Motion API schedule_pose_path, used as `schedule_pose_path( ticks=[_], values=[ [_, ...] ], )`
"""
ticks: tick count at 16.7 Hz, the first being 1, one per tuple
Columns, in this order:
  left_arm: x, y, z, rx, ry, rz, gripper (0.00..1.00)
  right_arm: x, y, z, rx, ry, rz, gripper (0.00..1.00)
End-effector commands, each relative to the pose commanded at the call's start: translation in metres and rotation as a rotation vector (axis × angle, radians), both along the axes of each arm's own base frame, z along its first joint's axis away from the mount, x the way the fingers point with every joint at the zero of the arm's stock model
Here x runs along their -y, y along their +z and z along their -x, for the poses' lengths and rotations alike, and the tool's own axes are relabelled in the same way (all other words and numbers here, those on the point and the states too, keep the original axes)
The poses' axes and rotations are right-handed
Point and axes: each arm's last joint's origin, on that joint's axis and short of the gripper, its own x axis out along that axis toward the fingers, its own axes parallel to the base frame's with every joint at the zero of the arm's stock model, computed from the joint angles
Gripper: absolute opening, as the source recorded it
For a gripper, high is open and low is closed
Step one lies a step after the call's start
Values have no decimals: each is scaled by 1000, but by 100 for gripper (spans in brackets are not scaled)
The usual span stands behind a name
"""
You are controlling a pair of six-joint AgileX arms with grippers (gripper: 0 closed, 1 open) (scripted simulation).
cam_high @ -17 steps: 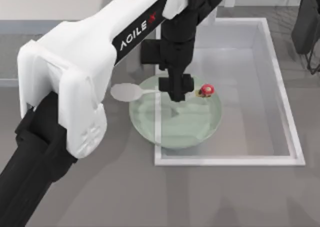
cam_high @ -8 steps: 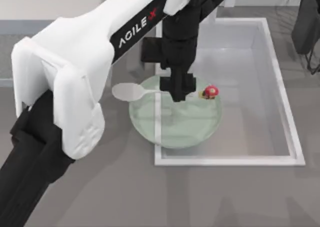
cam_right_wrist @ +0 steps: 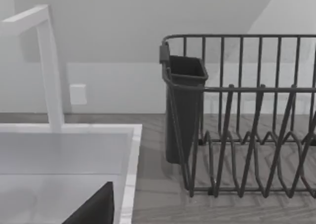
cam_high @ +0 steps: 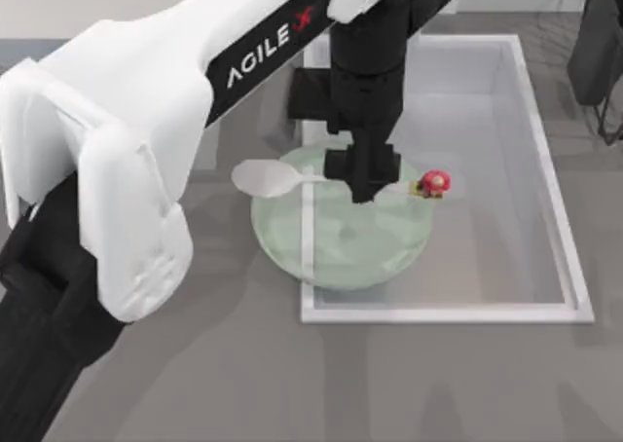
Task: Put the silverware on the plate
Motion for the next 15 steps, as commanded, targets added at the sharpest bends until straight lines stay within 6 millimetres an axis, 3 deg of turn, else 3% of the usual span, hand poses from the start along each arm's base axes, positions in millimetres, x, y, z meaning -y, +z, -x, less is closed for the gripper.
schedule_pose_path(
  ticks=[8, 15],
  values=[
    [-1, -19, -14, 65, 53, 14, 0, 0, 0, 0, 0, 0, 0, 100],
    [-11, -79, -36, 27, 114, -47, 0, 0, 0, 0, 0, 0, 0, 100]
  ],
)
